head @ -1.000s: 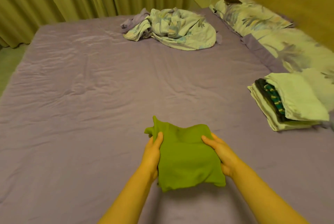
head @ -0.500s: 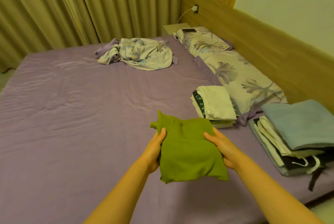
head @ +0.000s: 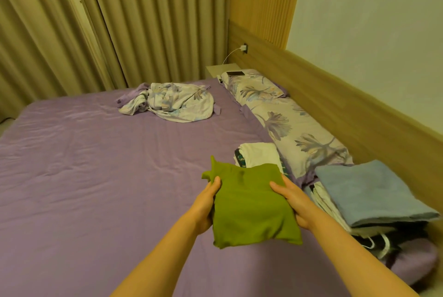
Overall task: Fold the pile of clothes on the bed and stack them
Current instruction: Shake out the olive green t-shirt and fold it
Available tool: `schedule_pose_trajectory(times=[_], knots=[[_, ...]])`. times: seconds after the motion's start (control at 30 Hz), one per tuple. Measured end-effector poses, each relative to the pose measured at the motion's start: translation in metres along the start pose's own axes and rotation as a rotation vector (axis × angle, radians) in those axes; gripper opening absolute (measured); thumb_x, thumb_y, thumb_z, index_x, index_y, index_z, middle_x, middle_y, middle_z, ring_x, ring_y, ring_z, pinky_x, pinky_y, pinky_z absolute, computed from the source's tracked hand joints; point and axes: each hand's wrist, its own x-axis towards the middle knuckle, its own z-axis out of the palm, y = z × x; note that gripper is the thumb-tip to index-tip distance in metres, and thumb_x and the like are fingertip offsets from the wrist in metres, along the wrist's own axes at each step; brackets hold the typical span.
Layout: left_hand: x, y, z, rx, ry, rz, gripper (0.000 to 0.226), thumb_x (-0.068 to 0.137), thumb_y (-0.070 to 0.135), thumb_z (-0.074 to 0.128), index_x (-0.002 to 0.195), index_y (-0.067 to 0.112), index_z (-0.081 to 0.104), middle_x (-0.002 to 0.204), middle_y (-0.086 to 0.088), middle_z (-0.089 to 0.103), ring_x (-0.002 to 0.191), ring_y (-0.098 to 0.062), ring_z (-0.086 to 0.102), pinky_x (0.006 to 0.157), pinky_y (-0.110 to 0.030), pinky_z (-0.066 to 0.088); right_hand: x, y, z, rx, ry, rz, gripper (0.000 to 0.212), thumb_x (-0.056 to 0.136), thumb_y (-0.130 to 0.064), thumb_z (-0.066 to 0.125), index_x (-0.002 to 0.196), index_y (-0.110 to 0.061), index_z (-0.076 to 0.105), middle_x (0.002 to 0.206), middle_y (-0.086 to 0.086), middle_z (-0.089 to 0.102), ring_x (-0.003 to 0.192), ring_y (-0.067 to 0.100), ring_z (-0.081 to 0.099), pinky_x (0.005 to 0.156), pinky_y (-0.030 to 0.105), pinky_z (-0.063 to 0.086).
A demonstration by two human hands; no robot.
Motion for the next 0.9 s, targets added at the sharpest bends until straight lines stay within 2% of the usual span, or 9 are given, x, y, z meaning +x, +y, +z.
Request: schedule_pose_trajectory(times=[0.27,0.47,0.53,0.63,0.73,0.83,0.9], knots=[[0.062,0.009,0.020,0.034,-0.033,-0.058,0.047,0.097,0.047,0.042,0.141,0.031,0.040,0.113,0.002,0.068,0.096,-0.019,0.069,0.069,-0.035,0.056,0.046,-0.002,-0.040,0.058,0.055,0.032,0.045,0.091,-0.017,0.057,0.135,-0.024,0.048,0.122,0.007,0.065,0.109,0.028,0.064,0.085,0.041,0.054],[0.137,0.001,0.045,0.003,0.023,-0.069,0.049,0.096,0.044,0.044,0.143,0.029,0.039,0.111,0.003,0.071,0.097,-0.020,0.070,0.066,-0.033,0.058,0.110,-0.004,-0.096,0.117,0.011,0.133,0.048,0.082,-0.024,0.063,0.128,-0.027,0.051,0.118,0.006,0.068,0.105,0.027,0.066,0.077,0.038,0.056],[0.166,0.005,0.058,0.009,0.046,-0.069,0.047,0.097,0.043,0.043,0.142,0.029,0.039,0.112,0.003,0.071,0.097,-0.020,0.070,0.066,-0.031,0.058,0.138,-0.014,-0.116,0.087,-0.011,0.148,0.043,0.085,-0.022,0.062,0.126,-0.028,0.052,0.115,0.004,0.069,0.104,0.026,0.067,0.075,0.036,0.057],[0.217,0.029,0.077,0.046,0.075,-0.026,0.042,0.099,0.041,0.041,0.139,0.030,0.041,0.117,0.003,0.068,0.100,-0.017,0.068,0.071,-0.030,0.057,0.189,-0.037,-0.143,0.038,-0.012,0.118,0.034,0.091,-0.018,0.057,0.123,-0.030,0.053,0.112,0.000,0.070,0.101,0.021,0.068,0.072,0.031,0.057],[0.267,0.063,0.094,0.080,0.090,0.031,0.028,0.099,0.039,0.040,0.124,0.033,0.051,0.109,0.010,0.071,0.098,-0.012,0.069,0.071,-0.026,0.057,0.240,-0.063,-0.164,0.034,-0.001,0.058,0.035,0.092,-0.017,0.056,0.124,-0.033,0.053,0.114,-0.004,0.069,0.102,0.017,0.067,0.073,0.027,0.056],[0.309,0.080,0.100,0.096,0.133,0.082,0.032,0.098,0.046,0.040,0.126,0.036,0.050,0.120,0.006,0.066,0.106,-0.015,0.065,0.081,-0.031,0.054,0.283,-0.074,-0.179,0.044,-0.009,0.012,0.043,0.086,-0.026,0.061,0.126,-0.036,0.051,0.117,-0.008,0.068,0.105,0.015,0.066,0.075,0.028,0.057],[0.335,0.071,0.097,0.089,0.194,0.132,0.035,0.097,0.047,0.040,0.128,0.035,0.049,0.122,0.008,0.064,0.106,-0.013,0.065,0.080,-0.029,0.054,0.311,-0.059,-0.190,0.034,0.029,-0.001,0.049,0.081,-0.030,0.066,0.127,-0.037,0.051,0.119,-0.007,0.067,0.105,0.016,0.066,0.078,0.031,0.057]])
